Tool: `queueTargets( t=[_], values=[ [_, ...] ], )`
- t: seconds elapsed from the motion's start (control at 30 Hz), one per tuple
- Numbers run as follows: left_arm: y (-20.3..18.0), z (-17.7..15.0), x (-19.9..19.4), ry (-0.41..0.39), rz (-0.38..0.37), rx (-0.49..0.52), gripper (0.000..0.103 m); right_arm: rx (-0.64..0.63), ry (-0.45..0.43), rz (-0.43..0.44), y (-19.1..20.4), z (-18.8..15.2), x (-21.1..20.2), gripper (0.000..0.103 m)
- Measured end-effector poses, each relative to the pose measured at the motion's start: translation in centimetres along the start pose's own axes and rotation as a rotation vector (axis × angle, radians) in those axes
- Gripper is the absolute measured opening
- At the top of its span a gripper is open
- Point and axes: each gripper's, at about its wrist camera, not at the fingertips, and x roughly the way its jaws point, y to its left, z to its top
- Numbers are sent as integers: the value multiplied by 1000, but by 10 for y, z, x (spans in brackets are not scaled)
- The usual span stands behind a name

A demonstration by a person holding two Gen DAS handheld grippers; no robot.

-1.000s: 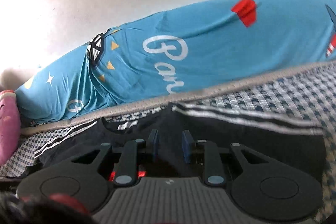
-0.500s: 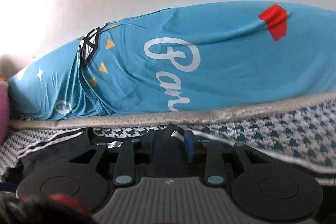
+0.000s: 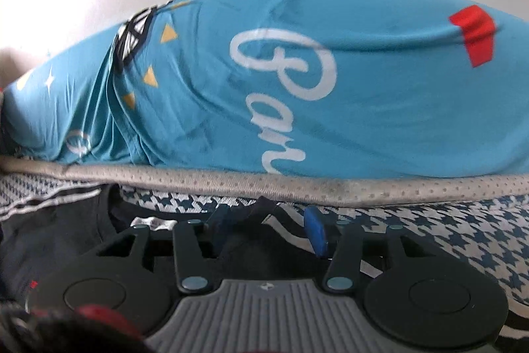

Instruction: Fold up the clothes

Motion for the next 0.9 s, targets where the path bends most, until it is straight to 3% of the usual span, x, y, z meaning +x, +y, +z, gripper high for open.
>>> queueTargets(
  t=[0.1, 0.23, 0.27, 0.3, 0.37, 0.53, 0.67, 0.77, 0.9],
  values=[
    [-1, -1, 1, 0, 0, 6, 90, -34, 4, -5, 5, -3, 5, 45],
    [-2, -1, 3, 1, 5, 10, 90, -57, 3, -6, 7, -5, 7, 26],
    [-3, -1, 3, 1, 7, 10, 90, -52, 1, -6, 6, -5, 7, 14],
    [-3, -1, 3, 0, 8, 10, 90, -42, -2, -7, 4, -5, 6, 10],
    [-4, -1, 3, -6, 11, 15, 90, 0, -27, 1, -2, -4, 5, 10],
    [-8, -2, 5, -22, 35, 38, 90, 113, -183, -20, -8, 6, -8, 9],
    [-8, -1, 2, -38, 54, 45, 90, 159, -135, -39, -5, 10, 1, 12],
    [-6, 0, -3, -60, 62, 44, 91, 194, -127, -43, -4, 10, -2, 25],
    [-5, 1, -7, -63, 57, 38, 91, 196, -101, -50, 3, 13, -10, 27]
  ],
)
